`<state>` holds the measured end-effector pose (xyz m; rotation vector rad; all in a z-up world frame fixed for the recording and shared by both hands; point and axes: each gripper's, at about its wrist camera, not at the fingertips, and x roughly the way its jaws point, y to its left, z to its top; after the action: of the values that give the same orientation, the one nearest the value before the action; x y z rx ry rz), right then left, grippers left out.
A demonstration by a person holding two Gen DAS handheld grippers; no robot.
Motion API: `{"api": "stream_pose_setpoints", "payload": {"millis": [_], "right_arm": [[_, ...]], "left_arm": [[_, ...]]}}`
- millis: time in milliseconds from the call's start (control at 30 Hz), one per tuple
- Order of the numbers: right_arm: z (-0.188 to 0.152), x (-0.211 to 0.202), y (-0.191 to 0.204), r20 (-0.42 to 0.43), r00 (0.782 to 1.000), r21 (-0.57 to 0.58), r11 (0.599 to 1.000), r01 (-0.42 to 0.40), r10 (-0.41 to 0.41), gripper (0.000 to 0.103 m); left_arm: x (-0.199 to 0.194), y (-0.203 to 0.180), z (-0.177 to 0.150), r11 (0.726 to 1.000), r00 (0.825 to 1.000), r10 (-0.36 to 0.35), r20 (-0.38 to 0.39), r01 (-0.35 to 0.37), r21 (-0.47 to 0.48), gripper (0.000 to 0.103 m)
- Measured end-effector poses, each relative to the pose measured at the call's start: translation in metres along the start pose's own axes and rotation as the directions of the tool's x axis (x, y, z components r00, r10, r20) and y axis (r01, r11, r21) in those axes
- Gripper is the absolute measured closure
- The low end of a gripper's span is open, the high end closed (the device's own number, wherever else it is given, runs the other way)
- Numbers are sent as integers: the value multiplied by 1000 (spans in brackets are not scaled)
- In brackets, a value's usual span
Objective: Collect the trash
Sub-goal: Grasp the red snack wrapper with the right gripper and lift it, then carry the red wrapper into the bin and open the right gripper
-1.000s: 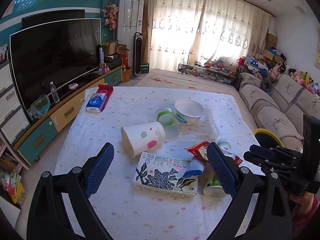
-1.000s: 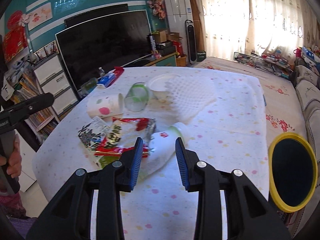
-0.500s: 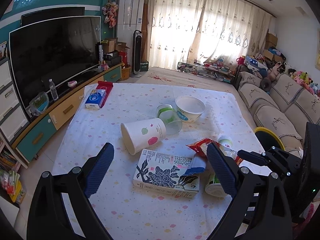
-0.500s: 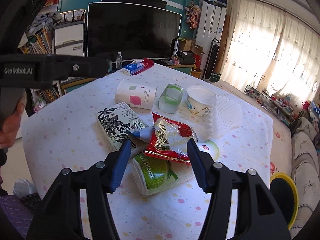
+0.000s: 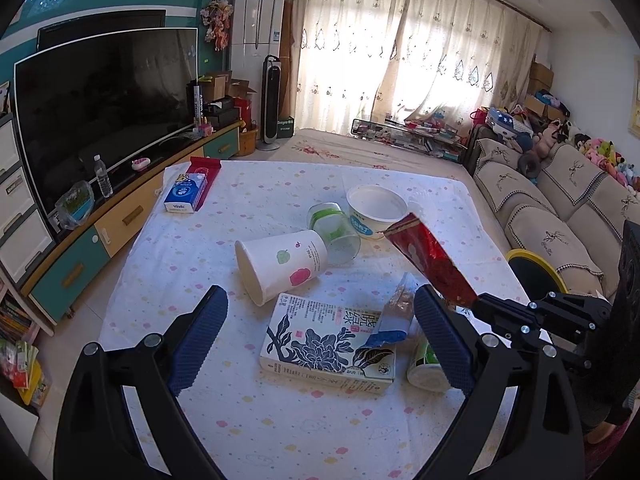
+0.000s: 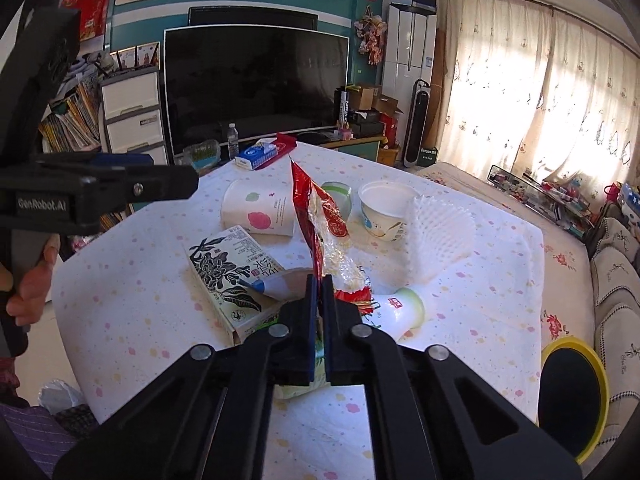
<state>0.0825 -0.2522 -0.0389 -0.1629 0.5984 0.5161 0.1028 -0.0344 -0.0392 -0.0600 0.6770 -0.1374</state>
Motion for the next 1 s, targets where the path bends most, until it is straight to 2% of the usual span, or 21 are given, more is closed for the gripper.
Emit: {"api": "stream_pose_setpoints", "payload": {"millis": [67, 200, 333, 433, 567, 700, 900, 1000], "right_arm": [[1, -7, -6, 15, 1000, 28, 999, -20, 19, 101], [0, -23, -28, 47, 999, 86, 996, -4, -1, 101], [-11, -38, -69, 53, 995, 173, 982, 79, -90, 101], [-26, -48, -109, 37, 983, 249, 954, 164, -179, 101], [-54, -54, -162, -35, 951, 324, 896, 303, -309, 101], [-88, -45, -215, -148, 910, 378, 829, 413, -387, 101], [-135, -18, -270, -291, 864, 419, 757, 501, -410, 100], [-150, -9, -285, -334, 848, 447, 723, 527, -412, 92]], "left_arm": [[1, -1, 0, 1000, 1000, -2, -1, 2, 1, 10], [2, -7, -2, 1000, 1000, -17, -4, 17, 13, 10], [6, -18, -5, 998, 999, -44, -17, 45, 35, 10], [11, -29, -7, 996, 997, -68, -31, 70, 55, 10], [18, -46, -11, 990, 993, -109, -49, 113, 85, 10], [27, -64, -17, 981, 987, -144, -78, 152, 121, 10], [38, -83, -24, 971, 978, -170, -122, 188, 149, 10], [42, -88, -25, 968, 975, -174, -136, 195, 160, 10]]}}
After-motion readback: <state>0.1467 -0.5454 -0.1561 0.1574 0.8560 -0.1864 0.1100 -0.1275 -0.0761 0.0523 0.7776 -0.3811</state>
